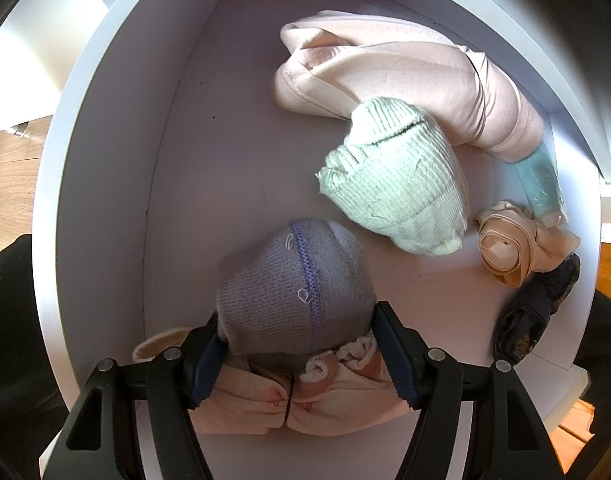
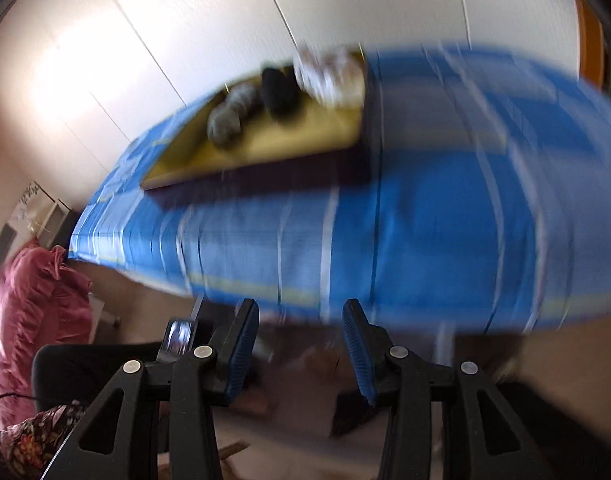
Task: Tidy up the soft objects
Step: 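Move the right tool back into the compartment and grasp the dark lace garment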
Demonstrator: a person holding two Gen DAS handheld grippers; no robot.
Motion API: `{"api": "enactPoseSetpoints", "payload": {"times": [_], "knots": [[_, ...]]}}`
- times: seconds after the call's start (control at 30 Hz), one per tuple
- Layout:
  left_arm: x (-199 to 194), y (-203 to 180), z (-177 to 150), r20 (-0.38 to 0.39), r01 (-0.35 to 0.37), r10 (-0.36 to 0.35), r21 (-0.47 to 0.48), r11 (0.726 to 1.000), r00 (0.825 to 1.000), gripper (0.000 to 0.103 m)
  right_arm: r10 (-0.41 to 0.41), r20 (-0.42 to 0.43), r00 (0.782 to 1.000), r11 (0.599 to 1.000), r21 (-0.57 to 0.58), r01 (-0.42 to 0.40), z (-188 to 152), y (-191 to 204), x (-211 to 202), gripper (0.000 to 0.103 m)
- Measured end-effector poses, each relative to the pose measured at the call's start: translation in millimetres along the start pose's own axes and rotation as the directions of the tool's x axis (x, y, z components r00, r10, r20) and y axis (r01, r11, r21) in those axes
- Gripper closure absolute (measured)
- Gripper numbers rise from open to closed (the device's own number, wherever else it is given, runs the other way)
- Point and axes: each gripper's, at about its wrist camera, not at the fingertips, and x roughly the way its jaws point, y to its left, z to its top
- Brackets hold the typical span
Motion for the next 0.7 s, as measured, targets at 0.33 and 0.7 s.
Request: {"api": "enactPoseSetpoints", "payload": {"times": [0.33,0.7], "knots": [[0,0,0,0.004,0.000,0.000,-0.002,1.000,1.000,0.033,-0.070,-0.397,0.915,0.959,0.226,0.171,-82,-58,108,0.059],[-1,4,-1,0.007,0.011,-0.011,-0.009,1.000,1.000,0.033,-0.092,-0.519,0.850,0.890,0.340,0.304,-108,-105,168,0.050]]}}
